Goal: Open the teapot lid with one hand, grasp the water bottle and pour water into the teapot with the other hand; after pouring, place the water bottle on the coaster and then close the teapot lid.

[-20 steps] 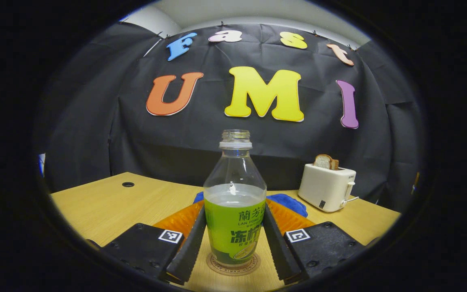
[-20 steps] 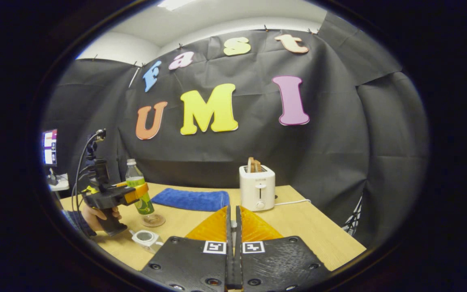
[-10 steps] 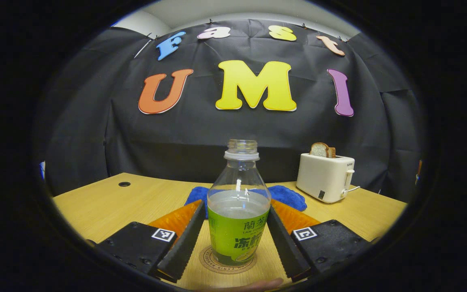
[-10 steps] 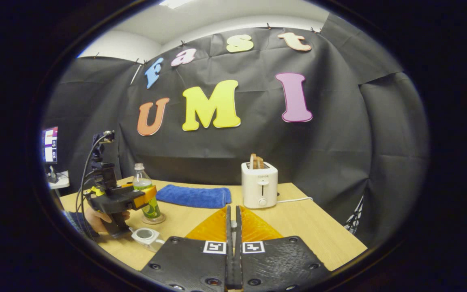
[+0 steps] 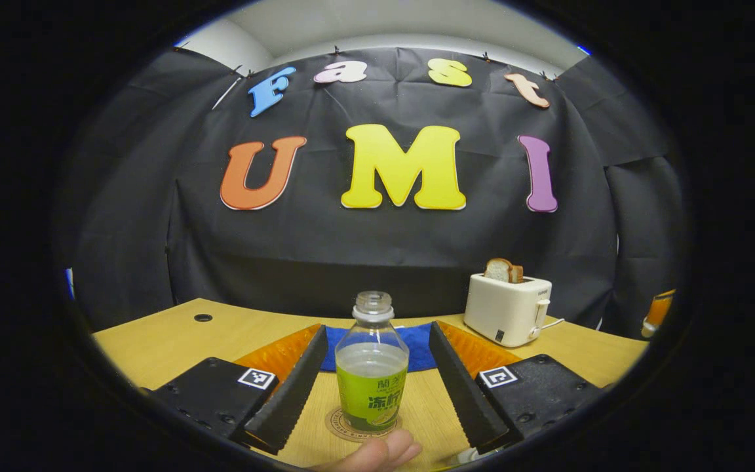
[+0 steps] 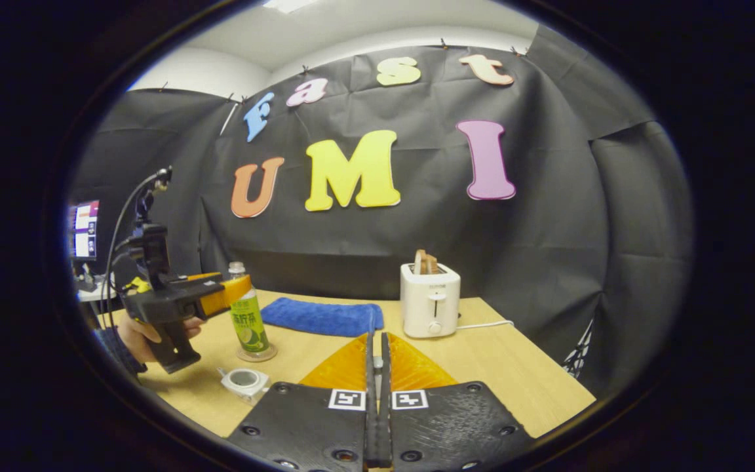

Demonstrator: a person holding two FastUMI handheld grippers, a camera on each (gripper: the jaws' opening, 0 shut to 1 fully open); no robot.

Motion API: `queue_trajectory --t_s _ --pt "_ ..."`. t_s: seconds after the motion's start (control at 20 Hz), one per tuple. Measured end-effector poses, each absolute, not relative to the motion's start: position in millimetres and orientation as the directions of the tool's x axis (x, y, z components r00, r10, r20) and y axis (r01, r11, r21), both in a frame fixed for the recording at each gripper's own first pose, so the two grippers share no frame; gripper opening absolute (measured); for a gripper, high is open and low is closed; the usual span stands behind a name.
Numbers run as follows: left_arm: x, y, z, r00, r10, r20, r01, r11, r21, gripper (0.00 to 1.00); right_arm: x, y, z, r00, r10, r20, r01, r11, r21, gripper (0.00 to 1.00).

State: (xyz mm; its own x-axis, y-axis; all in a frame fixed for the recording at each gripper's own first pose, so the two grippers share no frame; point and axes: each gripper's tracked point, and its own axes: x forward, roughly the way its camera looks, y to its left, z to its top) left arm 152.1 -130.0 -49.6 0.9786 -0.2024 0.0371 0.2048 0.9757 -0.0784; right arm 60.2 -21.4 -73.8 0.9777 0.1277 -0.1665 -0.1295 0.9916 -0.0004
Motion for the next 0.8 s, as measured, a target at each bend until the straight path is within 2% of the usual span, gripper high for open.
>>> queue_trajectory --t_s 0.15,0.35,0.55,0.8 --pt "131.2 -105.9 -20.9 0.985 -0.145 0.093 0.151 0.986 -0.072 0.97 56.9 -1.4 -72.0 0.974 0.175 -0.143 -0.173 0.985 0.024 0.00" --pt "95.4 -76.9 -18.7 0.997 -0.060 0.049 0.065 0.993 -0.096 0.96 54.8 42.9 -84.4 0.946 0.291 -0.145 -0.282 0.956 0.080 0.00" --pt "57.1 -52.4 -17.9 0.998 -0.016 0.053 0.018 0.999 -0.040 0.97 54.1 85.6 -99.0 0.908 0.392 -0.146 -0.374 0.918 0.133 0.00" --pt "22.5 -53.7 -35.8 0.998 -0.053 0.019 0.054 0.997 -0.055 0.96 61.1 119.0 -117.2 0.892 0.420 -0.166 -0.403 0.906 0.127 0.00"
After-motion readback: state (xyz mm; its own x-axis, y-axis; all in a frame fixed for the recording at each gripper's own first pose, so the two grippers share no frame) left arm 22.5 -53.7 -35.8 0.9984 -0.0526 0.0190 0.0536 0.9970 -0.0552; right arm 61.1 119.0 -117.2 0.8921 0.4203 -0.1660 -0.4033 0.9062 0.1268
